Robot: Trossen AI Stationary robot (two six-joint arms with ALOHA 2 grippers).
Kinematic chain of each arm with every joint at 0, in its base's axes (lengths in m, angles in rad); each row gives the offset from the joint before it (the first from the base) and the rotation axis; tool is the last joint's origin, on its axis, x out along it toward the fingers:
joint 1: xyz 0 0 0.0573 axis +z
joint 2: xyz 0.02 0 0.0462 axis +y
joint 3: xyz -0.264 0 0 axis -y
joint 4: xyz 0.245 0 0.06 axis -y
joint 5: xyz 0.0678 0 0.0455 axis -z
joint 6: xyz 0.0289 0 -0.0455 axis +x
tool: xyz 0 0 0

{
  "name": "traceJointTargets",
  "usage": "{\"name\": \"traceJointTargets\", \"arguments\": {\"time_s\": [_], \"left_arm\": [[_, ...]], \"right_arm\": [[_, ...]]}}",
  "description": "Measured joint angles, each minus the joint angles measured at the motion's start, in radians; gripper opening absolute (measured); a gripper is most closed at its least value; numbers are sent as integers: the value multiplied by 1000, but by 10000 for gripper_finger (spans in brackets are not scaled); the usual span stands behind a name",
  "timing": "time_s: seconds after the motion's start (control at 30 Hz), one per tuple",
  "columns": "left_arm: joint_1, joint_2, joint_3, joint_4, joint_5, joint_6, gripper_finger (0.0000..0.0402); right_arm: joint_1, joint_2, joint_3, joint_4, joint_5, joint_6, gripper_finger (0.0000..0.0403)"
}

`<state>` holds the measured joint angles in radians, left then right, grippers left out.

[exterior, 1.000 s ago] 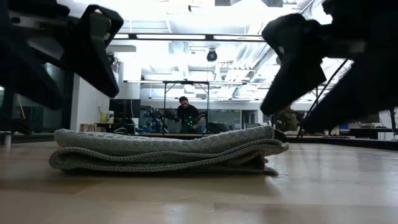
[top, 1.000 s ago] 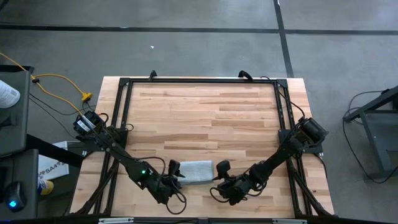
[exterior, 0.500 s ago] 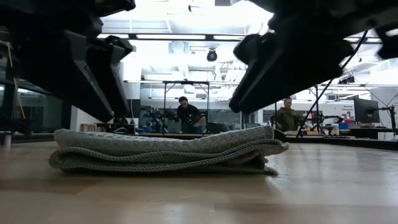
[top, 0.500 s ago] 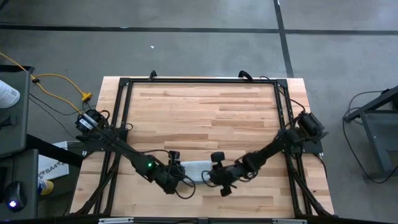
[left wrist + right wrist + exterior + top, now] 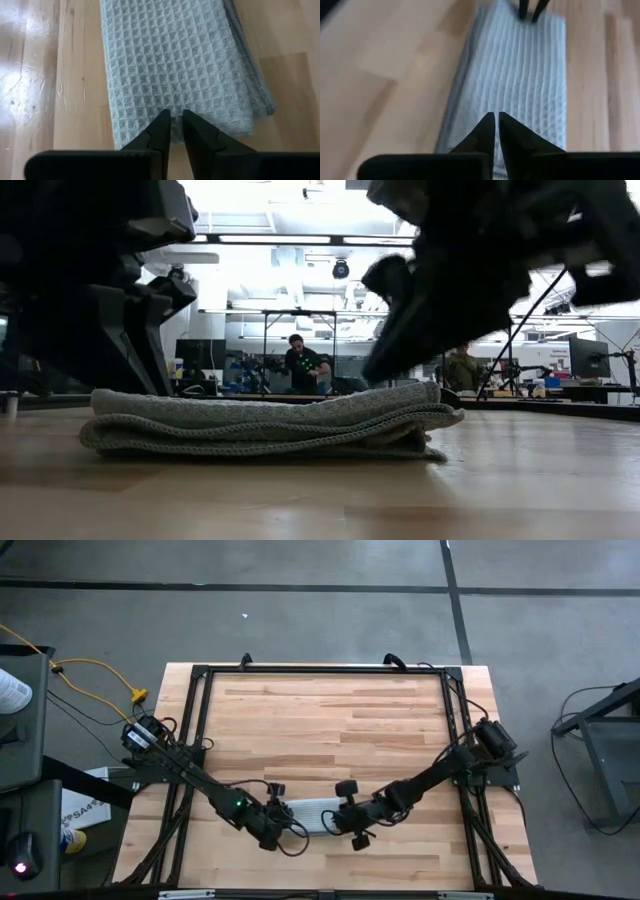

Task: Fold microfiber towels
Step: Fold the gray microfiber cloth, then return to Home Position

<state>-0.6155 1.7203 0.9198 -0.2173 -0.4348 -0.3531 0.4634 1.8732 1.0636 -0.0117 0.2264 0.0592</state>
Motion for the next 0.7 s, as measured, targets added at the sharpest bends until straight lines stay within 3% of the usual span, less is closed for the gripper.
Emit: {"name": "traceJointTargets", "arguments": {"time_s": [0.43, 0.7], "left_arm": [[0, 0, -30, 52, 36, 12, 24], [0, -21, 11, 28, -58, 111, 24]], "right_arm": [[-20, 50, -1, -8, -56, 45, 2], [-19, 4, 0, 17, -16, 11, 2]]}}
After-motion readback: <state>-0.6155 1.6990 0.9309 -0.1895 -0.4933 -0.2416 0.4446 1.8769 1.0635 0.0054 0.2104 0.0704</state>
